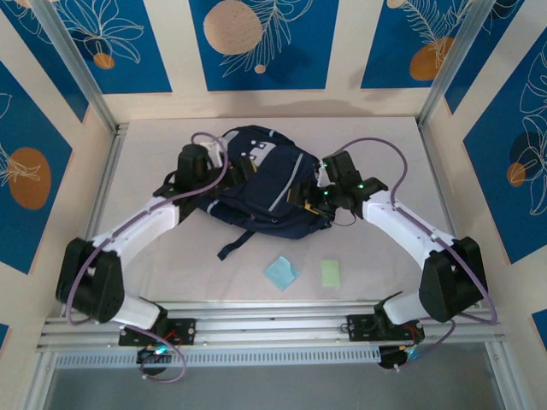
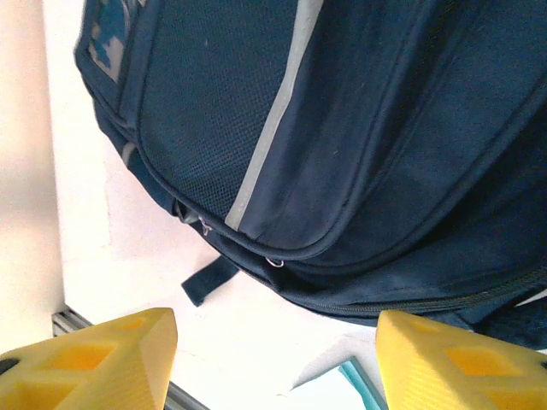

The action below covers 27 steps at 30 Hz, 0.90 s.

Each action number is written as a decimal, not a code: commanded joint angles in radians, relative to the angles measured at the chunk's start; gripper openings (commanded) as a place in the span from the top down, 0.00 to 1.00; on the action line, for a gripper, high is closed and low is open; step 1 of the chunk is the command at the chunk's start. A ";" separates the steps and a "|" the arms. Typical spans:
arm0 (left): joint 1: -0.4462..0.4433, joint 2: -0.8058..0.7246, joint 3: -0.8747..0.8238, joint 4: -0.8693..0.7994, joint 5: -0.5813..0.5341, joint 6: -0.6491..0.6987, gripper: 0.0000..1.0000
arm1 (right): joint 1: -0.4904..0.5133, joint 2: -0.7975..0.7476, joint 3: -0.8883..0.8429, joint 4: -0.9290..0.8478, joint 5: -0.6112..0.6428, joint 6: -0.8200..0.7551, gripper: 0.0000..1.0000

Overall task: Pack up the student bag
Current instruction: Zip the student bag at the center of the table.

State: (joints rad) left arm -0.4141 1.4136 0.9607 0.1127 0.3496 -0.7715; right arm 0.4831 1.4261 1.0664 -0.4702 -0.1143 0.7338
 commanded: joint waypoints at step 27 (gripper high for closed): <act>0.023 0.182 -0.189 0.298 -0.180 -0.209 1.00 | 0.319 0.308 0.219 0.043 0.199 0.131 0.47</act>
State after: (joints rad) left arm -0.3882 1.6348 0.7464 0.3473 0.1642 -0.9611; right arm 0.7830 1.6936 1.2411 -0.4263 0.0410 0.8383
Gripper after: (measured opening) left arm 0.051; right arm 0.540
